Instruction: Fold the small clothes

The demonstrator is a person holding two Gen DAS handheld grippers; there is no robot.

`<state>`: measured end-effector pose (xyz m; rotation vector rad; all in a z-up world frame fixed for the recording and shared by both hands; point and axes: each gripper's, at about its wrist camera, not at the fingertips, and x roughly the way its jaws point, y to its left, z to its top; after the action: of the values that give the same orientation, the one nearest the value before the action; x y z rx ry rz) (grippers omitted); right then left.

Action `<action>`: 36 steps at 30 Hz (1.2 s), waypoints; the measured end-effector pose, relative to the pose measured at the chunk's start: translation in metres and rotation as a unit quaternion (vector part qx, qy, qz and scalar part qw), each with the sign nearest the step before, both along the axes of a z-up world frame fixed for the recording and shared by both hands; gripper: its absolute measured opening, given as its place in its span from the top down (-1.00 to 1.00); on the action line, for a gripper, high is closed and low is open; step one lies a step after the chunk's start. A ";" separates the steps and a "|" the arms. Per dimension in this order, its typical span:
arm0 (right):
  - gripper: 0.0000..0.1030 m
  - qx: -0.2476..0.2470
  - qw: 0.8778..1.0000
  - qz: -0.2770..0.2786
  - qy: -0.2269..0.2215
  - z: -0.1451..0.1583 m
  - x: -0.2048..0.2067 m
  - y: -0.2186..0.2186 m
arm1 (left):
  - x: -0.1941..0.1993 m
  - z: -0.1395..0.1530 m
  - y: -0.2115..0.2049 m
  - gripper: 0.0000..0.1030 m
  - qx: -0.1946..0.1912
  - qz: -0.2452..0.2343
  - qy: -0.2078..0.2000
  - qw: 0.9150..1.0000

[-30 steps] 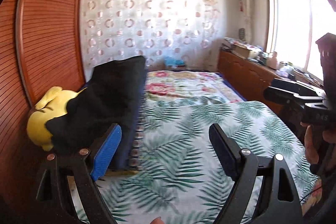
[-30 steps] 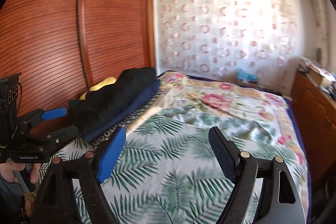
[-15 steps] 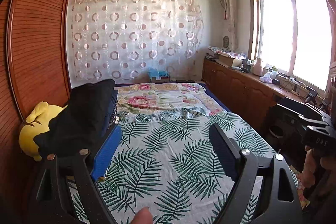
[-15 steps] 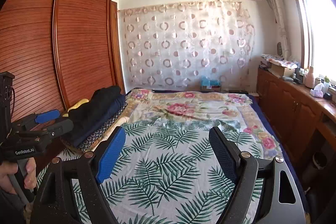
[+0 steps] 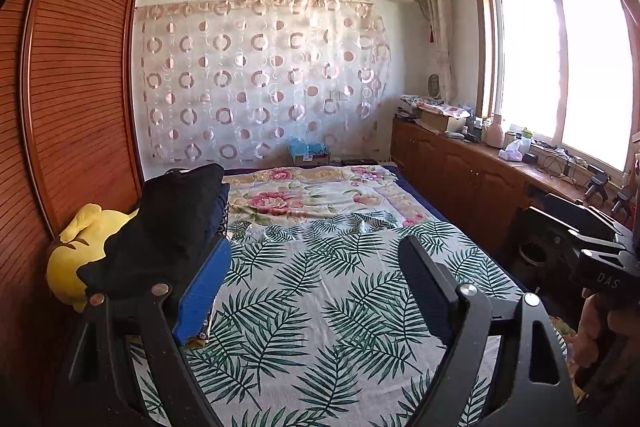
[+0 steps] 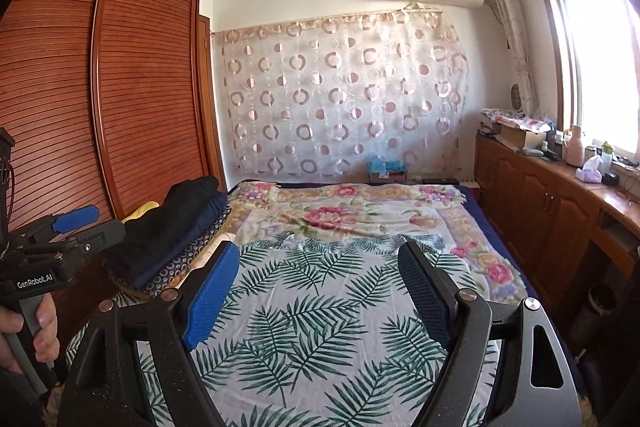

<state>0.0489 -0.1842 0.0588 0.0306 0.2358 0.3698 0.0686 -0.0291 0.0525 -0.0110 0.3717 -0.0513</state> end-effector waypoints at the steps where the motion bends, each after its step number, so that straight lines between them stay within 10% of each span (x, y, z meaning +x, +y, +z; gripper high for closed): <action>1: -0.62 0.000 1.000 0.000 0.000 0.000 0.000 0.001 | -0.001 0.000 0.000 -0.67 0.000 0.000 0.000 1.000; 36: -0.62 -0.003 1.000 0.013 0.000 -0.005 0.019 -0.023 | 0.000 0.000 0.004 -0.67 0.001 0.015 -0.003 1.000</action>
<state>0.0676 -0.2070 0.0542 0.0221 0.2377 0.3946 0.0682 -0.0248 0.0528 -0.0143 0.3646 -0.0210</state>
